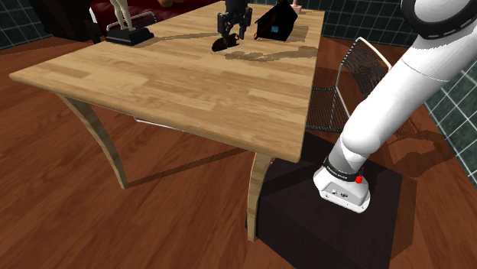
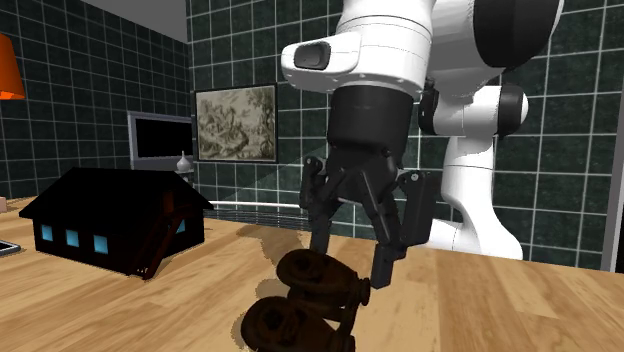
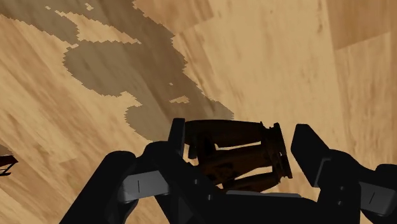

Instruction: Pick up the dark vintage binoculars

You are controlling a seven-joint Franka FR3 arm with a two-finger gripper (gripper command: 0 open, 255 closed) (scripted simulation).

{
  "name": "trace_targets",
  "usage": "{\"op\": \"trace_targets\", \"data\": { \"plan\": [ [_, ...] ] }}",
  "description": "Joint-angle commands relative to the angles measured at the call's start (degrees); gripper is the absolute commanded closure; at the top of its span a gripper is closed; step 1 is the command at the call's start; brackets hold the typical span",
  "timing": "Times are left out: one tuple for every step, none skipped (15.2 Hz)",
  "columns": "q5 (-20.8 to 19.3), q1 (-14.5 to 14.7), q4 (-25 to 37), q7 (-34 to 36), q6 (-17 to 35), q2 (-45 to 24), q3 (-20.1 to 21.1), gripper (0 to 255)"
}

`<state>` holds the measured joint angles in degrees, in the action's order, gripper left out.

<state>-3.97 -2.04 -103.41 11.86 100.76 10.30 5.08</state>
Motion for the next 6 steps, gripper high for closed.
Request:
{"op": "trace_targets", "data": {
  "plan": [
    [0.0,0.0,1.8,-0.1,-1.6,-0.2,0.0,255],
    [0.0,0.0,2.8,-0.2,-2.4,-0.4,0.0,255],
    [0.0,0.0,3.8,-0.2,-3.2,-0.6,0.0,255],
    [0.0,0.0,4.8,-0.2,-4.0,-0.8,0.0,255],
    [0.0,0.0,4.9,-0.2,-4.1,-0.9,0.0,255],
    [0.0,0.0,4.9,-0.2,-4.1,-0.9,0.0,255]
  ]
}}
